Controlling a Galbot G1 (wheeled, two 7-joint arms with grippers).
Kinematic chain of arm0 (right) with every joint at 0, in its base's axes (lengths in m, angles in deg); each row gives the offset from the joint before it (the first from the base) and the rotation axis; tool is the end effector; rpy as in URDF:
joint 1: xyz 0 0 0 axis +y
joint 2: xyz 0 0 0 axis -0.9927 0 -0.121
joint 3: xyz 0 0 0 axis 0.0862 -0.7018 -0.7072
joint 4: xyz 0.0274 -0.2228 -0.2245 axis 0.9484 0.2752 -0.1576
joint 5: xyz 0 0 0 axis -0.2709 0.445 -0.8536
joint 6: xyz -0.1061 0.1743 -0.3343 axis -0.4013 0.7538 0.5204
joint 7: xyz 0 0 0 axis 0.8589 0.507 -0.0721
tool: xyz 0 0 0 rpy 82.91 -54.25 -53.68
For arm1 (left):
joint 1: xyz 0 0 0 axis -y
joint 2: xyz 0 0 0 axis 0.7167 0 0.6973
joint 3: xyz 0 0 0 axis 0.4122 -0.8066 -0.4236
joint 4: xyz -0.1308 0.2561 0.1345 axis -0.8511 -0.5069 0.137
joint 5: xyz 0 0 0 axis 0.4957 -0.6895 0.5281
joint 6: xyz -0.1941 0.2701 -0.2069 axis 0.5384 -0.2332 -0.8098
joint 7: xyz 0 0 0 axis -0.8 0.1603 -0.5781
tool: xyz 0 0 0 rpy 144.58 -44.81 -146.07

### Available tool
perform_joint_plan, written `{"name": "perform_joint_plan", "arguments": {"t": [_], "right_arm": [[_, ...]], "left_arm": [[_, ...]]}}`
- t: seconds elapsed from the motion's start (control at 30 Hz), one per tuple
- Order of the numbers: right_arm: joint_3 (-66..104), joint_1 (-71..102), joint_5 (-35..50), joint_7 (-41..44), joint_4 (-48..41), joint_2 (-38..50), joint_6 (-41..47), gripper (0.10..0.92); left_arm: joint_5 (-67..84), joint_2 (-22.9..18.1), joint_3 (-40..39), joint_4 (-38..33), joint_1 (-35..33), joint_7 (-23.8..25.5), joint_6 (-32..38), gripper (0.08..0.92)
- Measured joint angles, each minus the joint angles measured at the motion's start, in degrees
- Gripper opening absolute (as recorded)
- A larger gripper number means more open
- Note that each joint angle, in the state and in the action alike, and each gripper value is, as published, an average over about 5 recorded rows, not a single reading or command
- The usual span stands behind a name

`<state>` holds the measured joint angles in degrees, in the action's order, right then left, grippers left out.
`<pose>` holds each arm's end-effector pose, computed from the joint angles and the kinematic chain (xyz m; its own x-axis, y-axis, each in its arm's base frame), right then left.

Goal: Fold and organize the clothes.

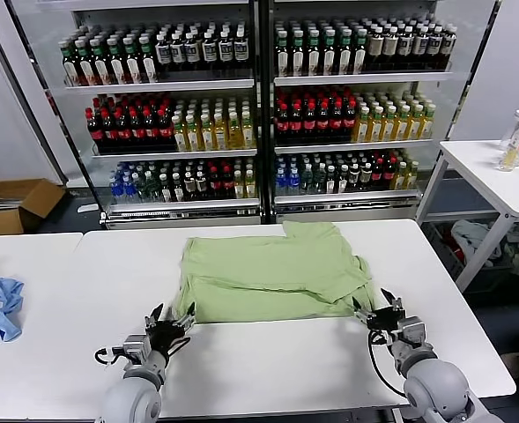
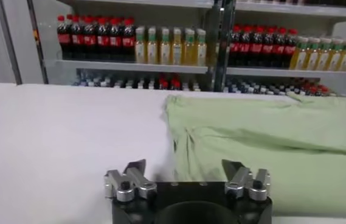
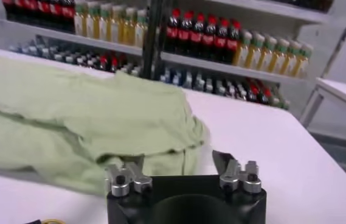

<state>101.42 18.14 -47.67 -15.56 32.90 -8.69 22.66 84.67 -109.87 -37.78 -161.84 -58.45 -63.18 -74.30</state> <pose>0.3197 -0.0582 -0.2727 -0.8877 -0.0641 0.4560 -0.1563 0.9734 -0.1674 0.3101 0.0188 -0.3102 -0.9196 0.0290 0.3917 0.0062 0.9982 -0.0595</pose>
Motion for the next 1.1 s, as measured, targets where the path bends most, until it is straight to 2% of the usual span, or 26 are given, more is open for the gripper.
{"name": "perform_joint_plan", "arguments": {"t": [0.07,0.17,0.83,0.93,1.1], "right_arm": [[-0.1,0.2,0.5,-0.1,0.1,0.1,0.5,0.777],[-0.1,0.3,1.3,-0.2,0.1,0.2,1.0,0.696],[0.2,3.0,4.1,0.8,2.2,1.4,1.3,0.151],[0.6,3.8,4.2,0.9,3.1,1.8,1.4,0.129],[2.0,6.1,4.3,0.9,5.5,2.5,1.4,0.129]], "left_arm": [[-0.3,-0.1,-0.1,-0.1,-0.2,0.0,-0.2,0.812],[-0.5,-0.4,-0.3,-0.1,-0.4,-0.1,-0.2,0.756],[1.2,-0.3,0.4,-1.1,-2.3,1.2,-0.2,0.177],[2.5,0.0,0.8,-1.6,-2.8,1.5,-0.2,0.111],[4.4,0.3,1.7,-2.8,-3.9,1.7,-0.2,0.088]]}}
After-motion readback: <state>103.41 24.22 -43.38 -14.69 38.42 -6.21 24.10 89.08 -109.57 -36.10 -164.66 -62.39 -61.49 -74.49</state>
